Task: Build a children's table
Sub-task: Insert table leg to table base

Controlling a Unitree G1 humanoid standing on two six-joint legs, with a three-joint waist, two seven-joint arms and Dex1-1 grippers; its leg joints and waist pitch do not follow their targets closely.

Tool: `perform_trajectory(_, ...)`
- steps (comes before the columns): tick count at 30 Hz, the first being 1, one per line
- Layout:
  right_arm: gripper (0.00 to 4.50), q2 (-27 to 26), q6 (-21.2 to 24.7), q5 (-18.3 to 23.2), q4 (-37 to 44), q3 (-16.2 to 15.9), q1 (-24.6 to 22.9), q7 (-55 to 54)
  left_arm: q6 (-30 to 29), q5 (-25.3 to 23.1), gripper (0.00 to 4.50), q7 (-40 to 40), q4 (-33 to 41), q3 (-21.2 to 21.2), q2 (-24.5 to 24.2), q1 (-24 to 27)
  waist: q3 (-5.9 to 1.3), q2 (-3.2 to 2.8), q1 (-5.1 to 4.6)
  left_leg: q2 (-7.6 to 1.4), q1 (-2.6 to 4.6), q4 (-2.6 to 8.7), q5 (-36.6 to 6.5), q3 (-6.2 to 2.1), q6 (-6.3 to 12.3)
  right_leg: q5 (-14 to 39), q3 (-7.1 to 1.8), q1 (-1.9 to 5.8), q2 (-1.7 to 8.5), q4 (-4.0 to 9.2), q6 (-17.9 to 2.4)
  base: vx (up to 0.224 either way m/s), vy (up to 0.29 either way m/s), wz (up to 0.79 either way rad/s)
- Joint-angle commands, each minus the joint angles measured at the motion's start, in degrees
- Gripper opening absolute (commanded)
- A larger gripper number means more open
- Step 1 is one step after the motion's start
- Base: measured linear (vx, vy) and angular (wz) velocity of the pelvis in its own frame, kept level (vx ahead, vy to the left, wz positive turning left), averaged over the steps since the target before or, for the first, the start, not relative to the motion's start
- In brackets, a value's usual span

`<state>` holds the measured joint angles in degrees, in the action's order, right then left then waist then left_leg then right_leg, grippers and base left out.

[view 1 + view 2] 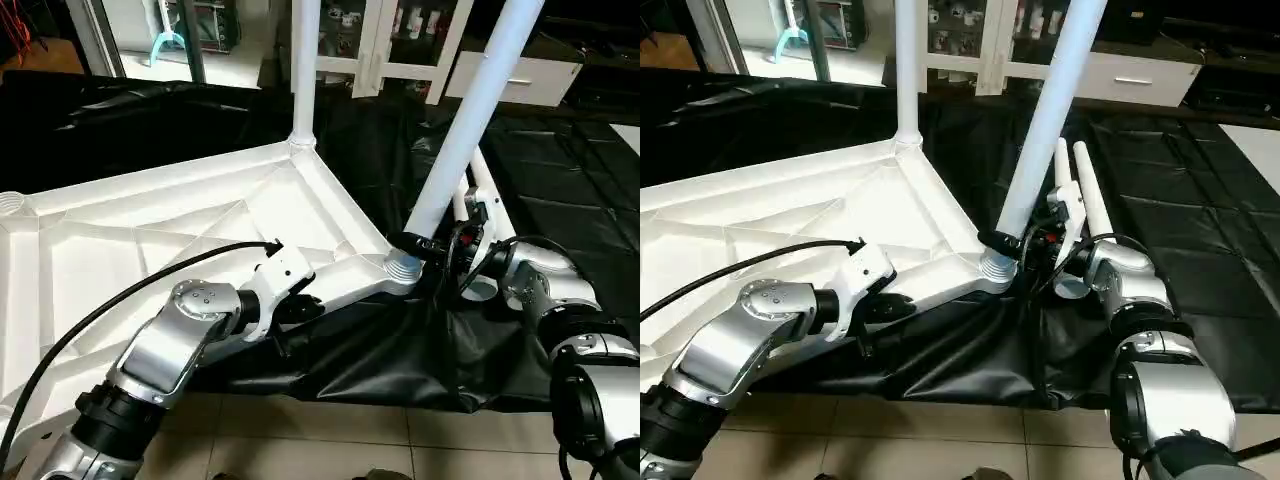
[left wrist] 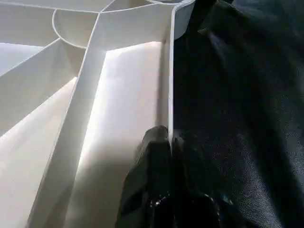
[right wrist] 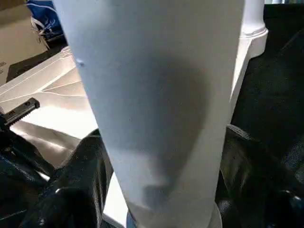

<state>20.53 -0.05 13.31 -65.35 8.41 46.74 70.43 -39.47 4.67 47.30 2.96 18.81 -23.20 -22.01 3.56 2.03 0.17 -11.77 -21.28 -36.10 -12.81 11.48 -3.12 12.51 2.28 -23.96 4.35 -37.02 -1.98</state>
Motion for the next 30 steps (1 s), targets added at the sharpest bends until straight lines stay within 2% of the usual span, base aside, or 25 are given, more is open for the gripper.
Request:
perform_trajectory(1, 3.37, 0.97, -0.12, -0.42, 0.50, -0.06, -0.53, 0.03, 0.51, 0.67, 0.00, 0.69, 1.24, 0.75, -0.13, 0.57, -4.13, -0.36, 0.12, -1.76, 0.79, 3.39, 3.81, -0.56, 10.40, -7.61, -1.91, 3.46, 3.06, 2.84, -19.87, 0.000, 0.000, 0.00)
perform_trajectory(2, 3.12, 1.02, -0.11, -0.48, 0.49, -0.01, -0.52, 0.04, 0.49, 0.67, 0.00, 0.72, 1.20, 0.77, -0.15, 0.54, -4.11, -0.35, 0.11, -1.77, 0.77, 3.40, 3.79, -0.56, 10.39, -7.62, -1.91, 3.46, 3.07, 2.85, -19.89, 0.000, 0.000, 0.00)
perform_trajectory(4, 3.12, 1.12, -0.32, -1.10, 0.53, -0.61, -0.73, 0.39, 0.55, 0.68, 0.00, 0.81, 1.01, 0.83, -0.18, 0.40, -4.13, -0.40, 0.12, -1.76, 0.75, 3.38, 3.80, -0.57, 10.42, -7.70, -1.90, 3.48, 3.06, 2.84, -19.92, 0.000, 0.000, 0.00)
perform_trajectory(7, 2.71, 1.28, -0.77, -2.17, 0.41, -1.64, -1.03, 0.51, 0.62, 0.70, 0.00, 0.83, 0.86, 0.87, -0.26, 0.25, -4.16, -0.45, 0.15, -1.76, 0.77, 3.35, 4.02, -0.59, 10.39, -8.02, -1.85, 3.48, 3.05, 2.81, -20.02, 0.000, 0.000, 0.00)
perform_trajectory(15, 2.10, 1.40, -1.39, -3.22, 0.10, -2.43, -1.16, 0.23, 0.66, 0.75, 0.00, 0.88, 0.64, 0.83, -0.50, 0.03, -4.04, -0.45, 0.12, -1.78, 0.79, 3.41, 2.93, -0.57, 9.95, -6.91, -1.88, 3.46, 3.06, 2.92, -19.89, 0.000, 0.000, 0.00)
perform_trajectory(24, 1.99, 1.20, -1.41, -3.15, -0.30, -2.33, -0.68, 0.27, 0.70, 0.85, 0.00, 1.09, 0.48, 0.84, -0.79, -0.11, -4.02, -0.46, 0.10, -1.73, 0.72, 3.41, 2.92, -0.59, 9.88, -7.66, -1.92, 3.56, 3.04, 2.86, -20.00, 0.000, 0.000, 0.00)
perform_trajectory(30, 1.98, 0.23, -1.20, -1.93, -0.22, -0.95, -1.07, -0.93, 0.86, 0.86, 0.00, 1.02, 0.35, 0.80, -0.76, -0.17, -4.00, -0.53, 0.08, -1.78, 0.76, 3.45, 3.07, -0.61, 10.00, -7.80, -1.87, 3.49, 3.01, 2.84, -20.04, 0.000, 0.000, 0.00)
